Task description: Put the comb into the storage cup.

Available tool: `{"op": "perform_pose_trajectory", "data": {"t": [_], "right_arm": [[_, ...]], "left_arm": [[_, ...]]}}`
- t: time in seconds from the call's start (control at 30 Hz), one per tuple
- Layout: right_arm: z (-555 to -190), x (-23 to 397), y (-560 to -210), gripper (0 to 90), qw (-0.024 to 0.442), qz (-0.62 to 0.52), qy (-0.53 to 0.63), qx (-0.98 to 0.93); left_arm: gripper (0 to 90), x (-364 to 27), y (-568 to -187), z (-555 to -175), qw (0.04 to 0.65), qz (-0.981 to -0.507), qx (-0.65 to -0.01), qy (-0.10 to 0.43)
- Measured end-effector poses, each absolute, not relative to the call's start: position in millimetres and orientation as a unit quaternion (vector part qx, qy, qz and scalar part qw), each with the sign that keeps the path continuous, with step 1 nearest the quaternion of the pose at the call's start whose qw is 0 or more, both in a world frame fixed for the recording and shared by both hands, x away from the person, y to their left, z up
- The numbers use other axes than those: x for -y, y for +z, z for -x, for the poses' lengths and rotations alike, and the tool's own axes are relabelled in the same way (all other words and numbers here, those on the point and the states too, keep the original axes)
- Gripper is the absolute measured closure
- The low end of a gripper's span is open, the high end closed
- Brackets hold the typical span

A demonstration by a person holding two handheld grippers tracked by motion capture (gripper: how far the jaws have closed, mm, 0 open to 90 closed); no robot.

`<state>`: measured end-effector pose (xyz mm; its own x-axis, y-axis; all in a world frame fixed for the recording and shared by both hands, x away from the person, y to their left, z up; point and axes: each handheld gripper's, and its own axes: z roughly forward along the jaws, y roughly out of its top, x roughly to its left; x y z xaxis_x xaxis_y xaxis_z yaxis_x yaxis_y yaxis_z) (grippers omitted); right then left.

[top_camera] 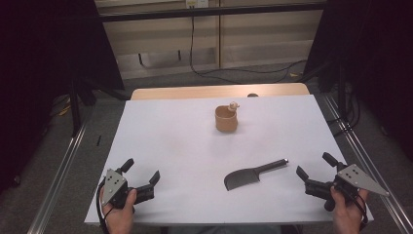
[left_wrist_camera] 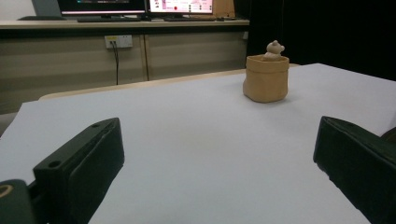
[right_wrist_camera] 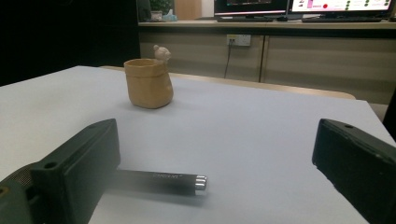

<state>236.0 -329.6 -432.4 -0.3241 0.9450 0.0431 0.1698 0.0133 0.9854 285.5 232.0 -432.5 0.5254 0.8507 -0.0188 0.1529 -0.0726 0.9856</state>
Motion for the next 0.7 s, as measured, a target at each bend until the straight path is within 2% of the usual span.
{"op": "perform_pose_trajectory", "data": {"t": [0.6,0.7], "right_arm": [[-240.2,323.9,-435.4,0.0,0.34,-0.426,0.546,-0.636],[-242.1,321.7,-436.1,0.0,0.316,-0.424,0.551,-0.646]], "left_arm": [[1.9,-227.2,-433.4,-290.1,0.565,-0.676,-0.374,0.29],[1.8,-227.3,-432.8,-289.8,0.567,-0.676,-0.37,0.292]]}}
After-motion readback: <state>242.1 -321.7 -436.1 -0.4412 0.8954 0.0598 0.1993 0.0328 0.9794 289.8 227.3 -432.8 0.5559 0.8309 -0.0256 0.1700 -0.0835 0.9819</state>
